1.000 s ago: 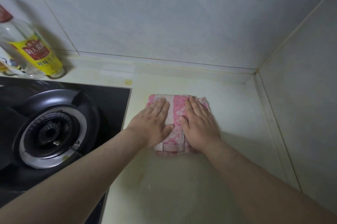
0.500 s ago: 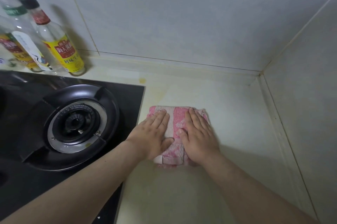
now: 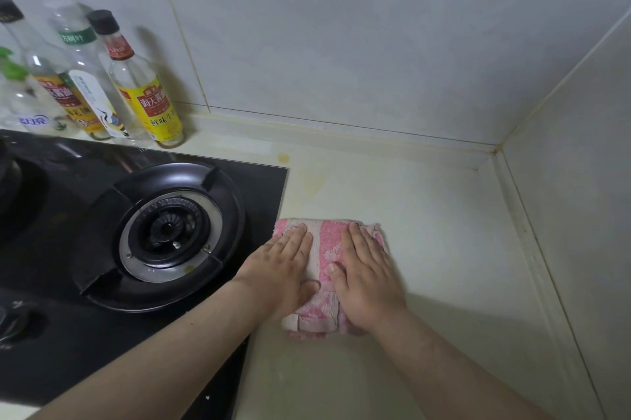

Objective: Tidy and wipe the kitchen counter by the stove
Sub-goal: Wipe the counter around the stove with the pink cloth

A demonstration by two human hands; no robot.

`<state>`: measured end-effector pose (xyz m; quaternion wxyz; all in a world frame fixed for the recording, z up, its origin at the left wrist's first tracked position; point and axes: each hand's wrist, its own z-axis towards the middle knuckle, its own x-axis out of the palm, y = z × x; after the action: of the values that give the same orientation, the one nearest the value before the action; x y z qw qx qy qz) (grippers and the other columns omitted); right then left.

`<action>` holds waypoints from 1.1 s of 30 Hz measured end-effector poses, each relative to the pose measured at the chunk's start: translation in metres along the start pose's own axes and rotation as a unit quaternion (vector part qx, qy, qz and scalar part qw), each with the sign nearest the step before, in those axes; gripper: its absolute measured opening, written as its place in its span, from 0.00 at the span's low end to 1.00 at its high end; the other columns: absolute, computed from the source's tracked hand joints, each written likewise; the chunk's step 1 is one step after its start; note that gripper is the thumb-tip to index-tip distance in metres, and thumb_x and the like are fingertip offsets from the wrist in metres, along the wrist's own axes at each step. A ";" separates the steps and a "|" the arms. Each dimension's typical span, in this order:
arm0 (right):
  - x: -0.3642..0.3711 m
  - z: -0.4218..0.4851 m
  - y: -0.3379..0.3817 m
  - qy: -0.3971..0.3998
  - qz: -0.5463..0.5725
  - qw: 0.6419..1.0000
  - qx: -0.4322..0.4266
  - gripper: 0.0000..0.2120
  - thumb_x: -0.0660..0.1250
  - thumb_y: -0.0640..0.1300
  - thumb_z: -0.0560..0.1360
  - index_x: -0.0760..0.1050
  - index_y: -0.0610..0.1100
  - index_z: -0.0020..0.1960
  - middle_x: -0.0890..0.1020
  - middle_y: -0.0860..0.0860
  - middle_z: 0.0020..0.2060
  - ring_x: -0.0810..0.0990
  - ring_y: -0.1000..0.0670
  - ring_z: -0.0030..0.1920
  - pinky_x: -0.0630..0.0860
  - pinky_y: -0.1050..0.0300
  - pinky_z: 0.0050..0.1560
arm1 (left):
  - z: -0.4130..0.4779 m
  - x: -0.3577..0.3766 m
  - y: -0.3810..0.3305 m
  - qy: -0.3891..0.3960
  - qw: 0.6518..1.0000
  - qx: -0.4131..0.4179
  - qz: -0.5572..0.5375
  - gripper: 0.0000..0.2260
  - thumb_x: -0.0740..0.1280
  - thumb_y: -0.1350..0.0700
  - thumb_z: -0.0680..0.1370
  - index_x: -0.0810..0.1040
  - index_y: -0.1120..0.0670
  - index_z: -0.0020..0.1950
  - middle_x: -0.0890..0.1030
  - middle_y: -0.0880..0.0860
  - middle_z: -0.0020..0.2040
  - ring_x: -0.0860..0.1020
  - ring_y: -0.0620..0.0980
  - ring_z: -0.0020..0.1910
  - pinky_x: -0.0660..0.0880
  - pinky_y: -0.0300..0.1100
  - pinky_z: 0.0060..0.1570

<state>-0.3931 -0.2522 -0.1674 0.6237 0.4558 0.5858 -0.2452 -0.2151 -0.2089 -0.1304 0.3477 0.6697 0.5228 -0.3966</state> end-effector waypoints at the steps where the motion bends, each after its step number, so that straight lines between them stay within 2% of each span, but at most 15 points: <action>1: 0.001 0.000 -0.001 -0.005 -0.006 1.000 0.000 0.36 0.38 0.60 0.76 0.48 0.43 0.80 0.49 0.48 0.79 0.44 0.51 0.79 0.36 0.54 0.76 | 0.002 -0.001 0.000 0.003 1.000 0.000 0.001 0.35 0.43 0.38 0.82 0.35 0.60 0.77 0.35 0.59 0.78 0.37 0.53 0.78 0.40 0.48 0.77; 3: 0.003 0.001 -0.001 -0.020 -0.020 1.000 0.000 0.34 0.44 0.58 0.79 0.55 0.41 0.79 0.57 0.45 0.78 0.53 0.48 0.79 0.39 0.54 0.75 | 0.005 -0.004 0.002 0.010 1.000 -0.001 0.002 0.35 0.43 0.38 0.82 0.35 0.60 0.77 0.35 0.59 0.78 0.37 0.53 0.78 0.39 0.48 0.77; 5: 0.004 0.003 0.000 -0.030 -0.028 0.999 0.004 0.32 0.47 0.57 0.79 0.59 0.40 0.78 0.61 0.45 0.77 0.58 0.47 0.78 0.41 0.54 0.75 | 0.009 -0.005 0.005 0.014 1.000 -0.002 0.001 0.35 0.43 0.38 0.81 0.34 0.60 0.77 0.34 0.58 0.78 0.36 0.52 0.78 0.39 0.47 0.77; 6: 0.003 0.005 0.000 -0.027 -0.026 0.999 0.003 0.33 0.46 0.58 0.79 0.57 0.41 0.78 0.60 0.45 0.78 0.57 0.47 0.78 0.40 0.54 0.75 | 0.011 -0.006 0.007 0.013 1.000 -0.003 0.000 0.35 0.43 0.38 0.81 0.34 0.60 0.77 0.34 0.58 0.78 0.37 0.52 0.78 0.39 0.47 0.77; 9: -0.002 0.016 0.000 -0.004 -0.015 1.000 -0.003 0.37 0.35 0.60 0.76 0.45 0.44 0.80 0.47 0.49 0.80 0.43 0.51 0.79 0.32 0.57 0.75 | 0.017 -0.008 0.012 0.014 1.000 -0.009 -0.003 0.35 0.43 0.38 0.81 0.34 0.60 0.78 0.34 0.58 0.78 0.37 0.52 0.78 0.40 0.47 0.77; 11: -0.004 0.023 -0.001 -0.002 -0.017 1.000 -0.003 0.38 0.32 0.61 0.74 0.42 0.45 0.80 0.44 0.50 0.80 0.40 0.53 0.79 0.30 0.56 0.74 | 0.022 -0.010 0.016 0.017 1.000 -0.012 -0.003 0.35 0.43 0.38 0.81 0.34 0.60 0.78 0.35 0.58 0.78 0.38 0.52 0.78 0.40 0.48 0.77; 18: -0.006 0.047 -0.004 -0.002 -0.029 1.000 0.001 0.37 0.34 0.60 0.75 0.44 0.45 0.80 0.46 0.49 0.80 0.41 0.52 0.79 0.35 0.52 0.77 | 0.043 -0.018 0.029 0.006 1.000 -0.014 0.000 0.35 0.44 0.38 0.81 0.35 0.60 0.78 0.36 0.59 0.79 0.39 0.53 0.79 0.42 0.48 0.77; 23: -0.014 0.070 -0.011 0.010 -0.033 0.999 0.001 0.30 0.45 0.56 0.82 0.43 0.45 0.80 0.44 0.49 0.80 0.40 0.53 0.79 0.33 0.52 0.77 | 0.060 -0.029 0.038 0.002 1.000 -0.015 -0.004 0.36 0.44 0.38 0.81 0.36 0.59 0.78 0.36 0.59 0.79 0.40 0.53 0.79 0.40 0.46 0.76; 29: -0.017 0.098 -0.023 0.017 -0.037 0.999 -0.007 0.36 0.35 0.61 0.76 0.43 0.46 0.80 0.45 0.50 0.80 0.40 0.54 0.79 0.35 0.52 0.77 | 0.082 -0.038 0.051 0.001 1.000 -0.014 -0.016 0.36 0.44 0.36 0.81 0.35 0.58 0.78 0.36 0.57 0.79 0.40 0.52 0.79 0.41 0.46 0.76; 33: -0.021 0.113 -0.028 0.009 -0.035 0.999 -0.007 0.30 0.45 0.57 0.82 0.44 0.45 0.80 0.45 0.50 0.80 0.41 0.54 0.79 0.35 0.52 0.77 | 0.097 -0.042 0.057 -0.003 1.000 -0.016 -0.021 0.36 0.45 0.36 0.81 0.36 0.58 0.78 0.36 0.57 0.79 0.40 0.52 0.79 0.40 0.46 0.76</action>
<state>-0.3636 -0.3663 -0.1665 0.6122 0.4333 0.6088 -0.2587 -0.1812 -0.3240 -0.1326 0.3519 0.6516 0.5420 -0.3973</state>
